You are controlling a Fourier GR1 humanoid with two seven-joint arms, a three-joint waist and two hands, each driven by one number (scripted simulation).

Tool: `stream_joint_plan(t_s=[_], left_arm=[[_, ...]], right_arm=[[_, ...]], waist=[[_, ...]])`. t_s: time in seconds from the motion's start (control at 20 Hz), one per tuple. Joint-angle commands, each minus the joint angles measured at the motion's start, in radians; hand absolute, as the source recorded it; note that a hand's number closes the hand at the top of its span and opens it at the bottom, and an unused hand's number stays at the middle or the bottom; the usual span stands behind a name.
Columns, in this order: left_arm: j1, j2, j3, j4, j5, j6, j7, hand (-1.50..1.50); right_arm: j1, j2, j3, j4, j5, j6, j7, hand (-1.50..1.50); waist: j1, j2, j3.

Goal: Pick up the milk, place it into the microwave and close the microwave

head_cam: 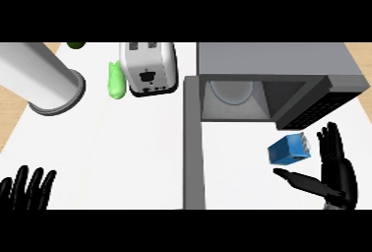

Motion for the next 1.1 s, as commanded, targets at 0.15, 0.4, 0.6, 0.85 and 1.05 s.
stream_joint_plan(t_s=[0.15, 0.4, 0.6, 0.85, 1.05], left_arm=[[0.061, -0.015, -0.077, 0.021, -0.043, 0.024, -0.084, -1.5], [0.047, 0.008, 0.034, 0.057, 0.001, -0.062, -0.09, -1.5], [0.031, 0.015, 0.046, 0.001, 0.049, -0.051, -0.012, -1.5], [0.057, 0.038, 0.098, 0.017, 0.097, -0.101, -0.055, -1.5], [0.084, -0.015, -0.007, -0.057, 0.023, -0.023, -0.008, -1.5]], right_arm=[[0.012, -0.02, -0.03, 0.183, -0.015, 0.042, -0.189, -1.5], [-0.063, -0.053, -0.056, 0.347, -0.005, 0.031, -0.303, -1.5], [-0.133, -0.051, -0.057, 0.466, 0.002, 0.006, -0.36, -1.5], [-0.166, -0.091, -0.059, 0.537, -0.007, 0.045, -0.389, -1.5], [-0.19, -0.075, -0.046, 0.588, -0.009, 0.05, -0.465, -1.5]], waist=[[-0.001, -0.001, 0.0], [0.0, 0.0, 0.0], [0.0, 0.0, 0.0], [0.001, 0.0, 0.0], [0.001, 0.0, 0.0]])
